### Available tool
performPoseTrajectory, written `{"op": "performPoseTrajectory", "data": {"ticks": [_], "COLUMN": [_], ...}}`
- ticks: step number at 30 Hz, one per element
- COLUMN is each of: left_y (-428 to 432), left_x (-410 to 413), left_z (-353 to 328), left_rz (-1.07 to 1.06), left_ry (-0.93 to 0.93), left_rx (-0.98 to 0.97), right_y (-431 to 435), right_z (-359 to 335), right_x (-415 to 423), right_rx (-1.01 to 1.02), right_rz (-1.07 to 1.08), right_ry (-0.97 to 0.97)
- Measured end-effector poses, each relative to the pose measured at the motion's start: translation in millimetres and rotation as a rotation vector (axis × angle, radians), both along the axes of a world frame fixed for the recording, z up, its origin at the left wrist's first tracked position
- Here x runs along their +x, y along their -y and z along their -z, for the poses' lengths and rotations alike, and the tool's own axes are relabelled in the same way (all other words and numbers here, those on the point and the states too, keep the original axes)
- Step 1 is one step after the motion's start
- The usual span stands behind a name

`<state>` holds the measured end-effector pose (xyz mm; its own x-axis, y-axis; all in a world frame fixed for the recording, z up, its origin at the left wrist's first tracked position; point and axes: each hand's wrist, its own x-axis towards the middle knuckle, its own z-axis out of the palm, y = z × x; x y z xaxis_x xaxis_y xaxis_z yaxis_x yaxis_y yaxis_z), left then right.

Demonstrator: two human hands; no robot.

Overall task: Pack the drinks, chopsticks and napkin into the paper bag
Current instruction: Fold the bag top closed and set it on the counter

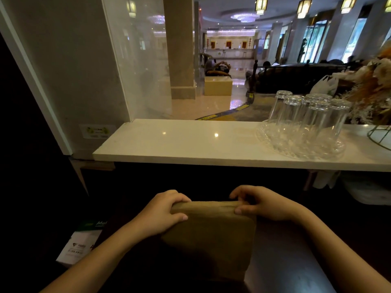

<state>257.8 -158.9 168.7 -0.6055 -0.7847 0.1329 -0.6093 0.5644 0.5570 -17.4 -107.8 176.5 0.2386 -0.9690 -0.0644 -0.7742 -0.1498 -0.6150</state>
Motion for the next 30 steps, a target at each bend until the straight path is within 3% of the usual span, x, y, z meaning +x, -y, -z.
{"op": "performPoseTrajectory", "data": {"ticks": [7, 14, 20, 22, 27, 30], "left_y": [17, 14, 3, 2, -3, -5], "left_x": [8, 23, 15, 12, -10, -26], "left_z": [-9, 4, 28, 40, 58, 60], "left_rz": [-0.047, -0.09, -0.21, -0.258, -0.568, -0.705], "left_ry": [-0.045, -0.147, -0.372, -0.469, -0.895, -0.948], "left_rx": [0.186, 0.318, -0.041, 0.011, 0.35, 0.315], "right_y": [5, 0, 4, 2, 12, 21], "right_z": [16, 50, 54, 61, 71, 74], "right_x": [7, 9, 12, 13, 31, 46], "right_rx": [-0.319, -0.237, -0.261, -0.246, -0.306, -0.403], "right_rz": [0.138, 0.328, 0.357, 0.38, 0.541, 0.635], "right_ry": [0.084, 0.601, 0.745, 0.788, 0.845, 0.82]}}
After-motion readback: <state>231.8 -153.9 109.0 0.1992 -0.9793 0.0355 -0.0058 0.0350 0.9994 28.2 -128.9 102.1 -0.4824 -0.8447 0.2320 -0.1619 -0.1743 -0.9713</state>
